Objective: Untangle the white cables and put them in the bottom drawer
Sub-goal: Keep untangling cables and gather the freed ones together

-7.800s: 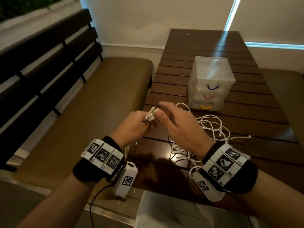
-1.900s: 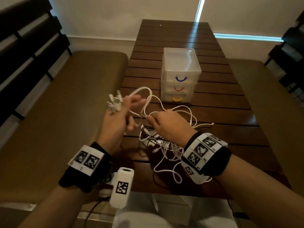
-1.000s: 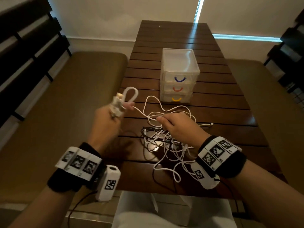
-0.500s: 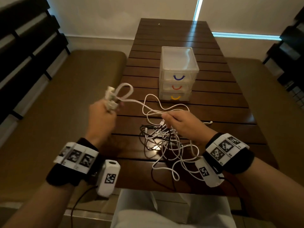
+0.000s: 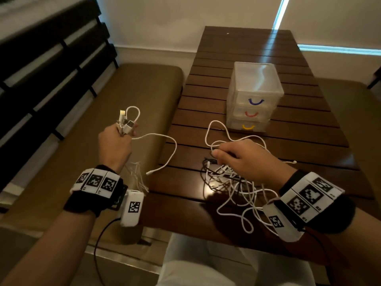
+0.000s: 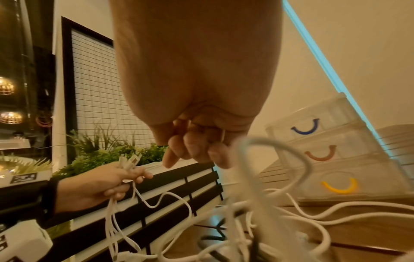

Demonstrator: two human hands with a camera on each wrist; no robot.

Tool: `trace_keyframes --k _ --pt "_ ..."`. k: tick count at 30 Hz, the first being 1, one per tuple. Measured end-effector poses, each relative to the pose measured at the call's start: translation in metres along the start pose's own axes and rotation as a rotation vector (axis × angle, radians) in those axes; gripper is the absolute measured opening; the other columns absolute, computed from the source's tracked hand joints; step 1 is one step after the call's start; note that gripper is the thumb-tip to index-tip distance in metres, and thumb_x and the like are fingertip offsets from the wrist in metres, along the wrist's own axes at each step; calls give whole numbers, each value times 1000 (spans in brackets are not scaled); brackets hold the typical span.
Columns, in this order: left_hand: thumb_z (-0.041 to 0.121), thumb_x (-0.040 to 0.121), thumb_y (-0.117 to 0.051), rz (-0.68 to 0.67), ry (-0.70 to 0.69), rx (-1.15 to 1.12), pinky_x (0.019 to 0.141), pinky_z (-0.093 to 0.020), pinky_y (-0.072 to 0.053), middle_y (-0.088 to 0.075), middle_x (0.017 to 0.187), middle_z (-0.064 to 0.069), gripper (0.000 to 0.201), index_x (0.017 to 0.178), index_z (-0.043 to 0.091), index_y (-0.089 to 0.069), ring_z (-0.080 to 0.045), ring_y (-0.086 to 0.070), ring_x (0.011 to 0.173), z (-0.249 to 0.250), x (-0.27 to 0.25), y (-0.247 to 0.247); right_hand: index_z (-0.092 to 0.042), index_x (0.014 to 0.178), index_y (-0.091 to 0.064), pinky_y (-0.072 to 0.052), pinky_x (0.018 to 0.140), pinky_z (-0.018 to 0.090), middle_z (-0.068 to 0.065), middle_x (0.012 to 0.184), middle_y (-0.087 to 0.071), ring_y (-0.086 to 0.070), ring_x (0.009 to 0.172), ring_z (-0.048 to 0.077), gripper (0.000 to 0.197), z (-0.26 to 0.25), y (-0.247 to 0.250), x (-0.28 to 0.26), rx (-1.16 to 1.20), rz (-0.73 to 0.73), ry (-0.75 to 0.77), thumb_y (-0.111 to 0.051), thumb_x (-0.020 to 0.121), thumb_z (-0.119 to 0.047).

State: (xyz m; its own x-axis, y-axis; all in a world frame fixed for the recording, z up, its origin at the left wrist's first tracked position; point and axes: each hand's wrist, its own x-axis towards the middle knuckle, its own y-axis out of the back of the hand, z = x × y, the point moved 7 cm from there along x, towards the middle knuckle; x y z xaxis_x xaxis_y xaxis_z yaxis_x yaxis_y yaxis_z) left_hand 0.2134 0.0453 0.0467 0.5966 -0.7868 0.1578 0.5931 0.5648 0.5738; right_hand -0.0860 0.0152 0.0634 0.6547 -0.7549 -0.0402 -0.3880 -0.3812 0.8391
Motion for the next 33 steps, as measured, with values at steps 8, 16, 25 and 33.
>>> trace_keyframes --k 8,16,25,33 --pt "35 96 -55 98 125 24 60 -40 -51 -55 64 1 29 80 13 -65 -26 -58 65 -48 12 36 -23 79 -62 -44 56 29 -5 63 -58 -55 58 7 39 -33 -27 23 4 -58 80 -40 98 -49" --pt "26 99 -53 13 10 -198 44 -19 -45 -71 85 8 19 99 24 -71 -5 -55 55 -15 -4 33 -19 84 -62 -41 55 28 -3 59 -54 -52 53 9 41 -60 -36 34 3 -97 97 -40 99 -50" --pt "40 101 -41 -469 -380 -244 87 -18 -48 -66 119 5 38 107 20 -74 -4 -61 110 63 -45 -5 -18 118 -63 -50 80 31 -3 106 -63 -60 92 12 36 -92 -37 46 52 40 126 -65 90 -41" --pt "87 76 -33 -624 -303 -192 108 -44 -40 -63 129 6 76 135 42 -49 -10 -52 126 85 -65 -42 -2 127 -57 -30 63 -8 12 124 -63 -58 116 17 40 -102 -54 47 425 31 11 -63 88 1"
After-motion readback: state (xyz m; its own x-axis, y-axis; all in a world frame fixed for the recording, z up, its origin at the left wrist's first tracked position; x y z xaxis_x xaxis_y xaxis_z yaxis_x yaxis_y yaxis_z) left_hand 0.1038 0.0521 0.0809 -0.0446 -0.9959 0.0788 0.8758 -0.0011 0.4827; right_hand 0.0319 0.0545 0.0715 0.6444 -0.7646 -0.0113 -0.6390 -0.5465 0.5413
